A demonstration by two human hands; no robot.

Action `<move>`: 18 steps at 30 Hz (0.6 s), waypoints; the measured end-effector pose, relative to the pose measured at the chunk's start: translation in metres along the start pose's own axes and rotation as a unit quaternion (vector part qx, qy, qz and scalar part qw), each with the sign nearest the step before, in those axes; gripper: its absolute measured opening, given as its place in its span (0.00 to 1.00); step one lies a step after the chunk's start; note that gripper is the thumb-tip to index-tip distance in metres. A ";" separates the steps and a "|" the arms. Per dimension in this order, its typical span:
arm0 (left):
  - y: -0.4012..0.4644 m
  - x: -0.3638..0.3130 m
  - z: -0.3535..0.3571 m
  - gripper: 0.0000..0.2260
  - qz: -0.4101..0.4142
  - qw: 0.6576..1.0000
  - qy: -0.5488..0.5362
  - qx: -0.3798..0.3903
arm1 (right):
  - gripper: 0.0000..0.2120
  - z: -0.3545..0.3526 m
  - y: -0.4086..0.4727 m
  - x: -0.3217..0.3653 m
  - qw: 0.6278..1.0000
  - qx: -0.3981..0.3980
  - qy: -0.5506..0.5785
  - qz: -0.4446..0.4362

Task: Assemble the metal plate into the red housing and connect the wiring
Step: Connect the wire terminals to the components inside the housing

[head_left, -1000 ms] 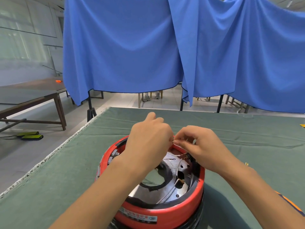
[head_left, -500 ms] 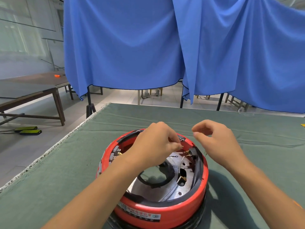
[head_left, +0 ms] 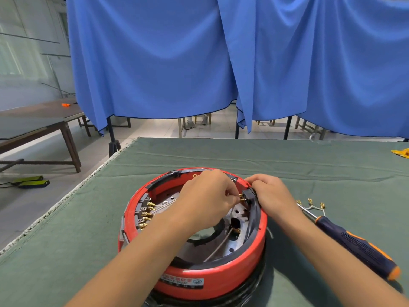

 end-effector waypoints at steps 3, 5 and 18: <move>0.000 -0.002 0.000 0.06 -0.004 1.000 0.003 -0.002 | 0.15 -0.001 0.000 0.000 1.000 -0.005 -0.011 -0.007; 0.000 -0.002 0.000 0.06 -0.006 1.000 0.007 -0.001 | 0.14 -0.001 0.000 0.001 1.000 -0.005 -0.022 -0.013; 0.002 -0.003 0.000 0.07 -0.009 0.999 0.040 -0.016 | 0.17 -0.001 0.001 0.000 0.999 -0.001 -0.042 -0.024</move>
Point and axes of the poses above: each hand's wrist, its own y-axis towards the middle knuckle, its own z-axis out of the palm, x = y × z, the point moved 2 cm from there along y, towards the middle knuckle, and after that the axes turned 11 degrees about x, right-handed, at the moved point
